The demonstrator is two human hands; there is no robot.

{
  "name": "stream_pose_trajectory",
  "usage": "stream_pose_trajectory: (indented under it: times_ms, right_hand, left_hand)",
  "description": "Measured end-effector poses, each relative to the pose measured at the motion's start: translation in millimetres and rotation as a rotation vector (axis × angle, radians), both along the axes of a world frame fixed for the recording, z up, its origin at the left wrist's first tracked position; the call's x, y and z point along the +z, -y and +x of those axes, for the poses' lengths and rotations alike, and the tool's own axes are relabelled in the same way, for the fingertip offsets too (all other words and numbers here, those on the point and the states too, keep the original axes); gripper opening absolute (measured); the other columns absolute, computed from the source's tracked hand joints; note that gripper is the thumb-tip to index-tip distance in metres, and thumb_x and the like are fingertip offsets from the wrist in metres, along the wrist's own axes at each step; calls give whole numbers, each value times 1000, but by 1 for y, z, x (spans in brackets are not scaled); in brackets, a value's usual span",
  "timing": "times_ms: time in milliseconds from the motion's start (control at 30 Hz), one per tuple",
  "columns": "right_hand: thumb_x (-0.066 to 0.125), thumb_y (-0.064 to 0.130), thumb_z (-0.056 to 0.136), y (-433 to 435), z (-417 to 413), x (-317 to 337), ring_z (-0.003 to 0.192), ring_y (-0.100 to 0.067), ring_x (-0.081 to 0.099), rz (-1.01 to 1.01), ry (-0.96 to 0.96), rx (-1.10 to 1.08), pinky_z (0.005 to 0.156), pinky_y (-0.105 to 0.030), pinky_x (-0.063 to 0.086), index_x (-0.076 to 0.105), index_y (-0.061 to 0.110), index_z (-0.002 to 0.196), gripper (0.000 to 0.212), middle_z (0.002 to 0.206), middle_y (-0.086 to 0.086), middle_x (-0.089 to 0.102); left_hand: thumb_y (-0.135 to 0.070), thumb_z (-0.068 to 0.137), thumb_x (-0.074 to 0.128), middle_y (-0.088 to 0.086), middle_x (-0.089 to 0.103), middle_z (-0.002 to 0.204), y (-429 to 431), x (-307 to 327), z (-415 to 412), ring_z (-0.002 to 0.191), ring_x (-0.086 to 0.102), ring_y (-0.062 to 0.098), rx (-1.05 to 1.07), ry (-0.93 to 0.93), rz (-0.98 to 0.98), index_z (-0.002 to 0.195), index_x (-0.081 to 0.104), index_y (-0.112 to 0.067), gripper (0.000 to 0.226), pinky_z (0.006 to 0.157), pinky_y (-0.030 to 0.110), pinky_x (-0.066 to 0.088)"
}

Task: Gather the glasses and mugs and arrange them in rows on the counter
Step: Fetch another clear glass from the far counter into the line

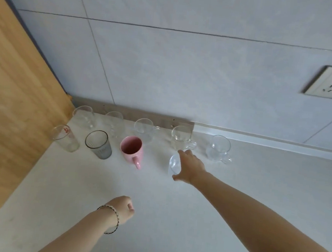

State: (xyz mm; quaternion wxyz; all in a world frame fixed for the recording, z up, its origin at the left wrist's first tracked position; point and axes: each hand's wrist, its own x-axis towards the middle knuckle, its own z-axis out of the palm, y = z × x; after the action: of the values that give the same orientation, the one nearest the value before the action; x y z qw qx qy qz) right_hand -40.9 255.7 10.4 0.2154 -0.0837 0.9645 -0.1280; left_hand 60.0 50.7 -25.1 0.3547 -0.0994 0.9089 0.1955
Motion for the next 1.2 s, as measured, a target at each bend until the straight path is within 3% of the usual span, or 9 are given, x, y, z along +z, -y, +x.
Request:
stream_pose_trajectory:
  times_ms: [367, 567, 633, 700, 767, 867, 967, 1067, 1200]
  right_hand:
    - [73, 27, 78, 44, -28, -19, 133, -29, 37, -6, -18, 87, 107, -35, 37, 20, 13, 148, 89, 149, -7, 28]
    - [63, 19, 86, 5, 10, -25, 139, -26, 27, -75, -57, 37, 112, -34, 31, 21, 15, 147, 75, 152, -8, 20]
    - [60, 20, 88, -27, 26, -28, 138, -25, 29, -62, -9, 14, 112, -33, 31, 25, 17, 146, 68, 151, -8, 22]
    - [56, 21, 89, -68, 43, -31, 130, -26, 42, -59, 75, -48, 108, -33, 35, 31, 18, 144, 60, 146, -6, 31]
    - [53, 23, 91, -115, 61, -32, 122, -23, 51, -68, 147, -128, 102, -30, 39, 39, 21, 139, 50, 136, -2, 46]
    - [50, 24, 92, -192, 86, -31, 119, -17, 51, -39, 200, -200, 97, -27, 40, 47, 22, 132, 41, 120, 2, 57]
    - [49, 24, 92, -274, 111, -27, 117, -17, 53, -30, 216, -286, 95, -27, 41, 51, 22, 129, 36, 106, 6, 56]
    - [48, 24, 93, -359, 136, -23, 117, -16, 54, -24, 226, -370, 94, -27, 41, 52, 21, 127, 35, 114, 3, 61]
    - [48, 25, 93, -470, 161, -15, 117, -17, 54, 21, 197, -448, 94, -27, 42, 54, 22, 125, 33, 123, 2, 60]
  left_hand:
    - [-22, 89, 43, -4, 50, 95, 16, -14, -5, 90, 48, 14, -38, 33, 48, 65, 40, -32, 27, 84, 22, 41]
    - [-18, 88, 43, 3, 52, 93, -18, -11, -18, 86, 46, 17, -135, 28, 35, 74, 46, -24, 16, 84, 25, 43]
    - [-17, 88, 43, 3, 52, 93, -41, -7, -22, 86, 46, 16, -181, 27, 28, 75, 45, -24, 15, 82, 25, 42]
    - [-14, 87, 42, 1, 48, 90, -70, -4, -26, 83, 43, 18, -246, 14, 27, 71, 43, -24, 19, 76, 23, 36]
    - [-16, 89, 41, -1, 50, 94, -105, 0, -29, 86, 46, 17, -299, 11, 23, 80, 47, -22, 12, 78, 22, 36]
    - [-18, 91, 41, 3, 58, 110, -169, 5, -29, 92, 48, 15, -373, 4, 26, 91, 50, -22, 10, 81, 21, 37]
    - [-19, 92, 42, 3, 58, 123, -243, 7, -26, 106, 54, 19, -434, -15, 15, 103, 57, -18, 19, 88, 24, 41]
    - [-20, 92, 42, 5, 58, 125, -322, 6, -16, 116, 54, 21, -456, -18, 8, 114, 58, -13, 28, 92, 24, 42]
    - [-19, 92, 42, 5, 60, 123, -422, 5, -2, 111, 56, 20, -481, 7, 33, 110, 59, -14, 24, 85, 22, 40]
